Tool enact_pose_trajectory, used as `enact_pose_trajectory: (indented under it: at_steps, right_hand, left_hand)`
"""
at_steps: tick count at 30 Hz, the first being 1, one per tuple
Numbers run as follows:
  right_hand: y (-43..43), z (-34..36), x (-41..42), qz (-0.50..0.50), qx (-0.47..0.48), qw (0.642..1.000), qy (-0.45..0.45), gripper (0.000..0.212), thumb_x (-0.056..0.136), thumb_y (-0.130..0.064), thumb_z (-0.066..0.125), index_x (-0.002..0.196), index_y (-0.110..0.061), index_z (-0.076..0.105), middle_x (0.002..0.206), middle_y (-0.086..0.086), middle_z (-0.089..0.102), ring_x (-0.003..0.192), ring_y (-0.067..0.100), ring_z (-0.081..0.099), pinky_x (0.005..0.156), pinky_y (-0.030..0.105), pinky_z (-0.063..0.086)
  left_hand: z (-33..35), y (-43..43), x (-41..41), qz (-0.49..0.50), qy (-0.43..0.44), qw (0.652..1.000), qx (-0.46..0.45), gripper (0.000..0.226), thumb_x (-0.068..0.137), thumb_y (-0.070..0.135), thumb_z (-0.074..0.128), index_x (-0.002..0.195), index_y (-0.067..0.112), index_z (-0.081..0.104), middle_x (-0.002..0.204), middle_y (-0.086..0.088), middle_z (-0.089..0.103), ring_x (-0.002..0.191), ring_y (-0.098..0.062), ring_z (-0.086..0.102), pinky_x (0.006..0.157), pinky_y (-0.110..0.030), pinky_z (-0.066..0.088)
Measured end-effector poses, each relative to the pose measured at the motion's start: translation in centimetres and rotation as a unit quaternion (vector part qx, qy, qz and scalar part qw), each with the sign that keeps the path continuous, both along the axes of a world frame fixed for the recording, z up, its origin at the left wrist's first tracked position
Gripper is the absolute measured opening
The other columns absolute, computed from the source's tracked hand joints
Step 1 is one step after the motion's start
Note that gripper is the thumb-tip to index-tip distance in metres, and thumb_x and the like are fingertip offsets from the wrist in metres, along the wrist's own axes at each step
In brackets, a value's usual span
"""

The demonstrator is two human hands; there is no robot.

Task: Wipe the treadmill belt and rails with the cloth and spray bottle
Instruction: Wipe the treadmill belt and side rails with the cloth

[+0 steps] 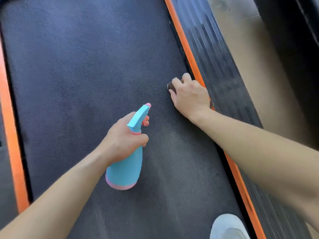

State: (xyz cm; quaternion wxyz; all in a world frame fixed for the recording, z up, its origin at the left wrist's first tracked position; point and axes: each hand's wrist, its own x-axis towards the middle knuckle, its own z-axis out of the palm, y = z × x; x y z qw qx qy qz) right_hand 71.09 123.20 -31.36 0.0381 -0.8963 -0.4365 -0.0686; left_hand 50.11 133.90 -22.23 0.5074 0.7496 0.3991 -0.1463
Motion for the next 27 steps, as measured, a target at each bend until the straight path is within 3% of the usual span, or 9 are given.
enact_pose_trajectory:
  at_steps: [3,6,11,14,17,19,21,24,27]
  right_hand:
    - [-3.6,-0.4,-4.4,0.074,0.028,0.997,-0.021,0.025,0.093,-0.040,0.060,0.100,-0.016,0.060,0.099,0.013,0.057,0.069,0.033,0.057,0.047,0.032,0.039]
    - [-6.8,-0.9,-8.9,0.169,0.007,0.986,-0.004,0.023,0.093,-0.038,0.060,0.099,-0.017,0.063,0.096,0.011,0.057,0.070,0.030,0.054,0.045,0.035,0.043]
    - [-3.3,0.3,-6.3,0.146,0.027,0.988,0.034,0.026,0.095,-0.045,0.058,0.106,-0.022,0.064,0.098,0.007,0.055,0.075,0.029,0.058,0.046,0.034,0.049]
    - [1.0,1.7,-5.8,0.088,0.100,0.987,0.085,0.044,0.089,-0.045,0.067,0.123,-0.018,0.059,0.103,0.010,0.056,0.083,0.032,0.062,0.056,0.039,0.054]
    - [3.8,1.2,-9.4,0.189,0.100,0.967,0.139,0.048,0.085,-0.044,0.067,0.120,-0.012,0.059,0.104,0.011,0.058,0.086,0.033,0.061,0.073,0.043,0.056]
    - [4.0,0.0,-12.7,0.273,0.059,0.946,0.163,0.043,0.085,-0.043,0.060,0.116,-0.013,0.061,0.105,0.010,0.058,0.086,0.034,0.060,0.074,0.045,0.055]
    - [3.9,-0.6,-14.5,0.305,0.052,0.939,0.150,0.040,0.086,-0.040,0.062,0.116,-0.013,0.064,0.107,0.011,0.058,0.084,0.035,0.059,0.073,0.043,0.053]
    - [3.7,0.0,-14.8,0.262,0.024,0.960,0.100,0.051,0.082,-0.052,0.065,0.124,-0.023,0.062,0.120,0.012,0.055,0.096,0.038,0.055,0.078,0.046,0.047]
    - [2.8,0.0,-15.3,0.216,-0.037,0.973,0.071,0.060,0.083,-0.055,0.064,0.135,-0.029,0.053,0.127,0.013,0.053,0.097,0.038,0.055,0.074,0.048,0.045]
  left_hand:
    - [-0.2,0.2,-1.0,-0.001,0.004,1.000,-0.003,0.049,0.073,0.012,0.075,0.112,0.041,0.066,0.111,0.018,0.071,0.098,-0.013,0.067,0.084,-0.032,0.054]
    - [-0.4,0.4,-1.8,0.006,-0.001,1.000,-0.006,0.051,0.068,0.018,0.074,0.114,0.040,0.066,0.110,0.020,0.071,0.095,-0.009,0.066,0.081,-0.030,0.053]
    - [-0.6,1.5,-3.5,0.012,0.005,1.000,0.005,0.042,0.079,0.011,0.071,0.108,0.041,0.065,0.106,0.025,0.068,0.087,-0.002,0.061,0.073,-0.023,0.046]
    - [-0.5,2.6,-5.7,0.034,0.012,0.999,0.008,0.044,0.079,0.011,0.070,0.109,0.043,0.064,0.109,0.026,0.067,0.090,-0.001,0.061,0.074,-0.023,0.044]
    - [-0.5,3.4,-8.6,0.073,0.014,0.997,0.013,0.046,0.080,0.010,0.071,0.113,0.042,0.065,0.115,0.026,0.068,0.091,0.003,0.061,0.076,-0.020,0.045]
    - [-0.7,3.6,-10.7,0.104,0.021,0.994,0.018,0.049,0.080,0.009,0.072,0.116,0.041,0.066,0.116,0.027,0.067,0.090,0.005,0.060,0.077,-0.018,0.045]
    - [-1.1,3.5,-12.9,0.141,0.026,0.990,0.015,0.051,0.078,0.008,0.074,0.116,0.042,0.067,0.115,0.030,0.068,0.089,0.004,0.062,0.077,-0.019,0.046]
    - [-1.4,2.8,-15.4,0.185,0.040,0.982,-0.003,0.055,0.072,0.015,0.074,0.120,0.043,0.066,0.114,0.030,0.069,0.086,0.003,0.064,0.076,-0.022,0.049]
    - [-1.7,1.8,-17.6,0.226,0.041,0.973,-0.007,0.062,0.061,0.024,0.067,0.120,0.042,0.064,0.114,0.016,0.071,0.101,-0.014,0.066,0.090,-0.038,0.054]
